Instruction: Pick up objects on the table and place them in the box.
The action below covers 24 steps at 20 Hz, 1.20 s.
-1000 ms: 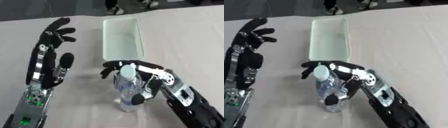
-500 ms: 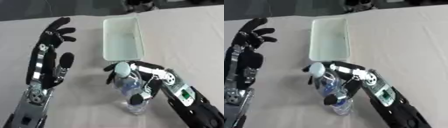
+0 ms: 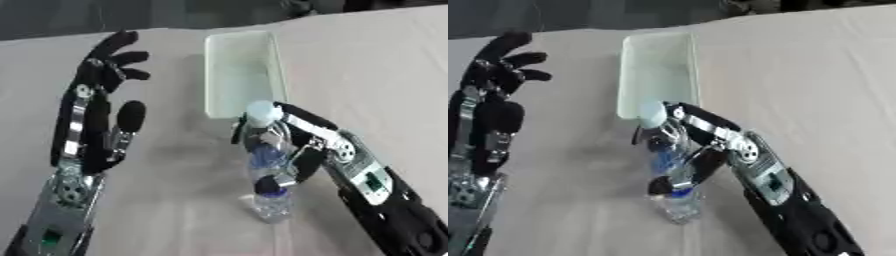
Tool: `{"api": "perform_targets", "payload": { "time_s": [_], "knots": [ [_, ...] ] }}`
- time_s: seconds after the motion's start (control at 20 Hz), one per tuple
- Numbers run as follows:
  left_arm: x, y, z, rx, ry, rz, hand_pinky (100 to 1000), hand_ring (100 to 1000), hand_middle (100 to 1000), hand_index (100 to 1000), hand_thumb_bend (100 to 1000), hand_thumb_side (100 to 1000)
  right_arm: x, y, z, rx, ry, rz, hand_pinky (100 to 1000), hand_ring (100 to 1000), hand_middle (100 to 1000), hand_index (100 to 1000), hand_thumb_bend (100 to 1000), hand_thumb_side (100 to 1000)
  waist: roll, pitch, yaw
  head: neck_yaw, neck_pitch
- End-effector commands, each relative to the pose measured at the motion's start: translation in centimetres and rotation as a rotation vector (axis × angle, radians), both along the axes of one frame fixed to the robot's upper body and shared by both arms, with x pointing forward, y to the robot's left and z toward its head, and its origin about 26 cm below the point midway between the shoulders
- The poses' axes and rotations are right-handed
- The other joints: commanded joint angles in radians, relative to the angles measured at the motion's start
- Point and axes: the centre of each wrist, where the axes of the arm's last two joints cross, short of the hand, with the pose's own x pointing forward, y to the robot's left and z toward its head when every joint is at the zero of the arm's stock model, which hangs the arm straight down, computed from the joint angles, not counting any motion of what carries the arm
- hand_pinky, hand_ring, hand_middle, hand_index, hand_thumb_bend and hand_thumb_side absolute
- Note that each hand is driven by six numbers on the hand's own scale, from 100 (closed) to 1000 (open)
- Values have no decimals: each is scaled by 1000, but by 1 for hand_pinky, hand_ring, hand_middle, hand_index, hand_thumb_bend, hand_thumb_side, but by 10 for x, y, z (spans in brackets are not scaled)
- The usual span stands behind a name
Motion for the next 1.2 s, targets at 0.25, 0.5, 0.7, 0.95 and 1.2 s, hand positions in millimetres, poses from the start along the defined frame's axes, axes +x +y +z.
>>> {"api": "perform_targets", "payload": {
  "time_s": [0.25, 0.5, 0.7, 0.95, 1.2],
  "knots": [
    [-1, 2, 7, -20, -28, 11, 629, 775, 826, 926, 482, 782, -1, 2, 7, 118, 22, -126, 100, 100, 100, 147, 582, 425, 2, -6, 5, -13, 2],
    [-1, 2, 7, -21, -27, 12, 629, 775, 826, 926, 482, 782, 0, -4, 17, 174, 29, -120, 100, 100, 100, 147, 572, 456, 3, -5, 6, -14, 1],
    [-1, 3, 5, -18, -22, 12, 629, 775, 827, 927, 482, 782, 4, -15, 38, 206, -1, -148, 100, 100, 100, 147, 582, 469, -3, -11, -1, -15, 1],
    [-1, 4, 3, -12, -15, 14, 629, 775, 828, 927, 482, 781, 7, -25, 75, 253, -36, -179, 100, 100, 100, 147, 594, 491, -12, -22, -6, -13, 0],
    [-1, 5, 0, -4, -9, 14, 631, 776, 831, 927, 483, 780, 6, -28, 118, 293, -73, -143, 100, 100, 100, 146, 624, 510, -23, -37, -10, -12, -2]
  ]
}}
